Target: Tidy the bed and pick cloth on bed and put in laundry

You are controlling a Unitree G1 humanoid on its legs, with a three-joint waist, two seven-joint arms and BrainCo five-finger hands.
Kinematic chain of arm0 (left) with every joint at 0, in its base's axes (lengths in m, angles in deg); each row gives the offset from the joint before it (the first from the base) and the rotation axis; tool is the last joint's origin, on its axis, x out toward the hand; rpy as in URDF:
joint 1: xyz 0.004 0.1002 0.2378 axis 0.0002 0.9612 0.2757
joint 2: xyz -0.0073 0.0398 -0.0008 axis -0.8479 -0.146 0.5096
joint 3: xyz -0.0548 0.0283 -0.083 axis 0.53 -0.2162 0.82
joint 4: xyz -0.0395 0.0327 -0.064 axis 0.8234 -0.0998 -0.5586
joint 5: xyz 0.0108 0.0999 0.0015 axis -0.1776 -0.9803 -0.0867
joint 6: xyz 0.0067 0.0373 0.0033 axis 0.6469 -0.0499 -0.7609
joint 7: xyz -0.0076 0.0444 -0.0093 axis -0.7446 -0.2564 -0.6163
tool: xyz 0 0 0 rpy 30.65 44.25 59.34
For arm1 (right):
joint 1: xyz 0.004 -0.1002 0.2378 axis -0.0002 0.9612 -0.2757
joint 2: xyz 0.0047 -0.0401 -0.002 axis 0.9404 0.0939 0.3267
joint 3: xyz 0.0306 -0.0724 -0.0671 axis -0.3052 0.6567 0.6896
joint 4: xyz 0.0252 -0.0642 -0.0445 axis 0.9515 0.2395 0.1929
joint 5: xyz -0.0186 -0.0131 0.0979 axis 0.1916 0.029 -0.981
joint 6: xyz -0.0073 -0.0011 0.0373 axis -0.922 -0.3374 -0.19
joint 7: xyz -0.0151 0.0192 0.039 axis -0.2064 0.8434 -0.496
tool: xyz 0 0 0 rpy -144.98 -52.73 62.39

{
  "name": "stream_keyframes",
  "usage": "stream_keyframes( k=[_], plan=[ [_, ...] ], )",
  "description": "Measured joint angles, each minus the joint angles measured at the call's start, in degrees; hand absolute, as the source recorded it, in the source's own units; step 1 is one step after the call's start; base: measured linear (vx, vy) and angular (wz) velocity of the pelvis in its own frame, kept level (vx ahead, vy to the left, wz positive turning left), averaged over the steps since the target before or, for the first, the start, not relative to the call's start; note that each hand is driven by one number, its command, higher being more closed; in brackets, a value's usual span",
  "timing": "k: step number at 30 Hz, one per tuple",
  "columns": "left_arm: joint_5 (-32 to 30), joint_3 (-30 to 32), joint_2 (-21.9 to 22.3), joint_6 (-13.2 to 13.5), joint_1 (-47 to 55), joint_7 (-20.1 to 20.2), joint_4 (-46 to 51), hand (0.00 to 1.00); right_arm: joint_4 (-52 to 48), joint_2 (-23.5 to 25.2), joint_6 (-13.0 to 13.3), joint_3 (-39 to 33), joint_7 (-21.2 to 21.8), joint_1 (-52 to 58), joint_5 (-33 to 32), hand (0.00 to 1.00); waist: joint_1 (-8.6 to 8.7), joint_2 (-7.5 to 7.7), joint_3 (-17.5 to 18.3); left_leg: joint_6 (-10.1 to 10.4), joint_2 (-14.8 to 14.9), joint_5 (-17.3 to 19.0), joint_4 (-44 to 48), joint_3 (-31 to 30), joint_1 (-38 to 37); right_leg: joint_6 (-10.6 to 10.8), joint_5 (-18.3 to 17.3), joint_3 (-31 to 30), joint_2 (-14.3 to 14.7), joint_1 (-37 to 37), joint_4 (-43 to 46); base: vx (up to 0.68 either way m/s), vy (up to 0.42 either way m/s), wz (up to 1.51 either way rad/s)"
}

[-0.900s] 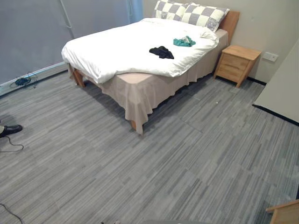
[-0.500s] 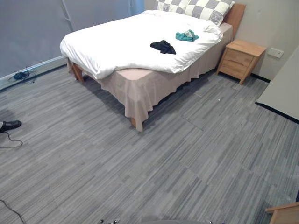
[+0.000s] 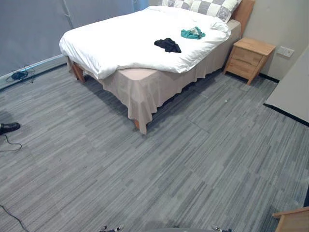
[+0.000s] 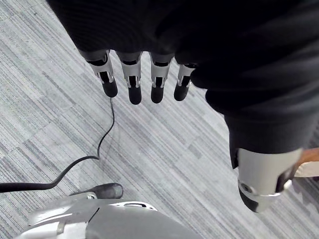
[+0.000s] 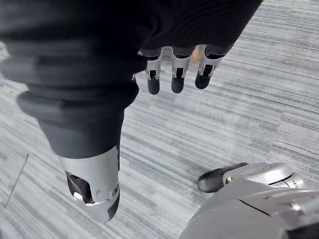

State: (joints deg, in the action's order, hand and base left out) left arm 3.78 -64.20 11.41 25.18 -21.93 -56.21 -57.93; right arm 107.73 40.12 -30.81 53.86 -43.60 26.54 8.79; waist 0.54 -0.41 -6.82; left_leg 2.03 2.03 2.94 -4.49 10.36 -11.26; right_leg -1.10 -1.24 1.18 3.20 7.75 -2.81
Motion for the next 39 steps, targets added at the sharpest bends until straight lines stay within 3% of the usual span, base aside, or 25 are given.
stream_keyframes(
  k=[6,8,10,12,13,14,15,17,18,20,21,22,23,24,25,26,28,29,31,32,34,35,36,38,39],
  plan=[
    [0.1,0.0,-0.3,0.0,-0.8,0.0,0.0,0.00,0.0,0.1,0.0,0.0,0.0,-0.4,0.0,0.00,-0.03,-0.07,0.0,0.0,0.3,0.0,-0.7,2.5,1.9,-0.6,0.9,-2.5,0.7,-2.8,-0.8,0.01,-0.024,-0.20],
    [0.1,0.0,-0.8,0.0,-1.5,0.0,0.0,0.00,-0.1,0.5,0.0,0.0,0.0,-1.2,0.0,0.00,0.02,0.61,-0.5,0.0,0.5,0.0,-0.7,3.0,2.7,-0.4,1.0,-3.0,0.9,-3.5,-0.7,0.05,-0.029,-0.21],
    [0.2,0.0,-0.9,0.0,-2.7,0.0,0.1,0.00,-0.4,0.6,0.0,0.0,0.0,-1.8,0.0,0.00,-0.11,0.79,-0.8,0.1,0.9,0.1,-0.5,4.0,3.4,0.5,-0.5,-3.0,1.2,-6.1,2.8,0.03,-0.033,-0.19],
    [0.2,-0.2,-1.1,0.0,-4.2,0.0,0.1,0.00,-0.9,0.7,0.1,0.0,0.1,-3.1,0.0,0.00,0.06,0.80,-2.1,0.2,0.8,0.9,-0.1,4.4,3.3,3.2,-5.8,-2.2,0.9,-11.8,15.2,0.02,-0.026,-0.16],
    [0.3,-0.5,-1.1,0.0,-4.9,0.0,0.1,0.00,-1.5,0.6,0.1,0.0,0.2,-3.1,0.0,0.00,0.15,0.78,-2.7,0.2,0.9,2.4,0.6,4.5,3.1,6.1,-7.7,-1.0,0.8,-15.5,23.0,-0.01,-0.029,-0.17],
    [0.3,-0.5,-1.2,0.0,-5.1,0.0,0.0,0.00,-2.0,0.5,0.1,-0.1,0.2,-3.1,0.0,0.00,0.00,0.95,-3.0,-0.1,0.9,3.4,1.0,4.6,3.1,7.0,-8.2,0.2,0.3,-18.4,29.1,-0.02,-0.049,-0.13],
    [0.6,-0.5,-1.6,0.0,-5.1,0.1,-0.1,0.00,-2.6,0.5,0.1,-0.1,0.3,-3.3,0.0,0.00,0.27,0.61,-3.9,-0.2,0.9,4.7,2.3,4.5,2.5,8.1,-8.6,3.7,-2.0,-23.9,41.3,0.03,-0.045,0.16],
    [1.1,-0.5,-1.9,-0.1,-5.4,0.1,-0.6,0.00,-2.3,0.7,0.0,-0.3,0.3,-1.9,0.0,0.00,1.57,1.11,-4.4,-0.6,1.0,6.2,3.5,3.5,0.4,6.3,-10.7,8.9,-7.4,-27.8,50.7,0.14,-0.027,0.30],
    [1.1,-0.5,-2.0,-0.1,-5.4,0.1,-0.8,0.00,-1.6,0.8,0.0,-1.1,0.3,-1.4,0.0,0.00,1.67,1.18,-4.5,-0.5,1.4,7.0,3.6,3.0,-0.6,5.7,-11.7,11.1,-10.2,-29.1,49.4,0.23,-0.041,0.25],
    [1.1,-0.5,-1.6,-0.1,-6.6,0.3,-1.0,0.00,-1.4,0.6,0.0,-1.3,0.3,-1.3,0.0,0.00,2.24,0.30,-5.1,1.0,3.6,8.7,4.3,2.0,-1.5,4.8,-9.8,12.8,-11.2,-29.5,35.9,0.32,-0.120,0.29],
    [1.1,-0.4,-1.6,-0.1,-7.8,0.5,-1.2,0.00,-1.4,0.5,0.0,-1.4,0.3,-1.3,0.0,0.00,2.66,0.05,-5.4,2.4,5.2,9.5,4.3,1.3,-1.7,4.7,-4.5,12.9,-10.7,-29.5,22.4,0.52,-0.259,0.34],
    [1.0,-0.3,-1.6,-0.1,-8.9,0.9,-1.4,0.00,-1.2,0.8,0.0,-1.6,0.2,-1.2,0.0,0.00,3.41,0.73,-5.8,3.8,6.0,10.4,3.9,0.5,-2.8,6.3,1.7,12.7,-10.6,-29.1,10.1,0.56,-0.290,0.31],
    [1.0,-0.2,-1.5,0.0,-9.3,1.1,-1.6,0.00,-0.9,1.0,0.0,-1.7,0.2,-1.3,0.0,0.00,3.52,1.15,-6.2,4.4,6.1,10.7,3.6,0.5,-3.6,6.7,3.0,12.5,-10.9,-29.3,7.0,0.60,-0.336,0.27],
    [1.0,0.5,-1.2,0.0,-10.3,1.2,-2.5,0.00,-0.6,1.4,0.0,-2.6,0.3,-1.4,0.0,0.00,4.28,1.40,-7.0,6.0,7.2,12.1,2.9,0.8,-6.0,6.5,8.3,12.2,-11.4,-29.3,5.7,0.63,-0.329,0.13],
    [0.9,0.8,0.0,0.1,-10.8,1.3,-2.6,0.00,-0.5,1.3,0.0,-3.8,0.3,-1.8,0.0,0.00,4.87,0.25,-7.7,6.5,8.7,11.9,2.8,1.3,-7.6,5.7,10.8,12.8,-10.2,-29.7,9.2,0.75,-0.382,0.06],
    [0.6,1.0,1.6,0.7,-11.5,1.4,-2.9,0.00,-0.7,1.3,0.4,-5.5,0.3,-2.4,0.0,0.00,5.13,-0.99,-8.1,6.7,9.9,8.8,3.4,2.4,-7.9,4.3,10.0,12.9,-9.5,-32.2,15.4,0.62,-0.314,-0.12],
    [0.0,3.5,3.6,1.1,-11.1,1.5,-2.2,0.00,-1.7,1.5,0.1,-8.8,0.3,-2.4,-0.1,0.00,5.02,-1.48,-8.4,9.2,12.0,3.6,10.1,3.8,-8.1,-0.4,5.8,13.7,-8.0,-31.1,20.6,0.63,-0.444,-0.22],
    [0.0,5.2,4.4,1.0,-10.7,1.5,-0.7,0.00,-3.0,2.1,-0.1,-9.7,0.2,-1.5,-0.1,0.00,5.01,-2.21,-8.8,8.2,16.2,-0.6,28.7,2.9,-1.7,-1.1,2.3,14.8,-6.2,-26.5,20.0,0.69,-0.509,-0.13],
    [0.1,5.3,4.8,1.1,-9.4,1.5,2.5,0.00,-4.8,2.2,-0.1,-8.4,0.1,-0.7,-0.1,0.00,4.42,-2.79,-8.9,4.6,20.8,-9.8,49.4,0.6,7.0,-2.9,0.0,14.2,-3.8,-21.4,18.0,0.59,-0.319,-0.34],
    [0.6,5.8,5.0,1.3,-8.8,1.5,4.8,0.00,-6.1,2.0,0.0,-6.2,-0.1,-1.2,-0.2,0.00,3.17,-3.14,-9.4,4.8,22.9,-9.1,63.1,0.4,13.1,-4.8,-1.2,12.3,-1.8,-17.7,16.8,0.56,-0.228,-0.67],
    [1.4,6.4,4.9,1.3,-9.0,1.2,6.9,0.00,-7.4,1.7,0.0,-3.8,-0.2,-1.6,-0.6,0.00,2.13,-2.37,-10.0,4.9,23.6,-5.7,72.5,1.4,20.1,-5.2,-2.1,10.8,-0.7,-10.9,13.0,0.55,-0.179,-0.53],
    [2.1,6.5,4.9,1.5,-9.0,1.1,7.6,0.00,-7.5,1.7,0.0,-3.1,-0.2,-1.6,-0.3,0.00,1.57,-2.08,-10.2,4.6,23.5,-4.4,72.5,2.4,21.6,-5.1,-2.4,10.1,-0.5,-8.5,11.5,0.66,-0.156,-0.35],
    [3.3,6.6,4.9,2.2,-8.9,1.0,8.6,0.00,-8.3,1.5,-0.1,-2.2,-0.3,-1.9,-0.3,0.00,0.44,-1.83,-10.0,4.1,23.0,-1.1,68.2,5.7,24.9,-4.5,-3.2,9.0,-0.5,-3.2,7.7,0.52,-0.106,-0.30],
    [4.2,6.5,4.9,2.5,-8.9,1.0,9.3,0.00,-7.8,1.3,0.0,-1.4,-0.2,-2.5,-0.2,0.00,-0.19,-1.36,-9.7,4.6,20.5,1.7,57.1,9.0,26.9,-3.6,-4.3,8.2,-1.2,-0.5,5.4,0.45,-0.034,-0.28],
    [4.8,6.5,4.9,2.7,-8.9,1.0,9.5,0.00,-6.3,0.9,-0.1,-1.1,-0.1,-4.7,-0.2,0.00,-0.72,-0.84,-9.5,4.6,17.5,2.3,45.8,12.5,27.7,-2.8,-4.8,7.9,-2.3,1.6,4.6,0.58,0.046,-0.32]
  ],
)
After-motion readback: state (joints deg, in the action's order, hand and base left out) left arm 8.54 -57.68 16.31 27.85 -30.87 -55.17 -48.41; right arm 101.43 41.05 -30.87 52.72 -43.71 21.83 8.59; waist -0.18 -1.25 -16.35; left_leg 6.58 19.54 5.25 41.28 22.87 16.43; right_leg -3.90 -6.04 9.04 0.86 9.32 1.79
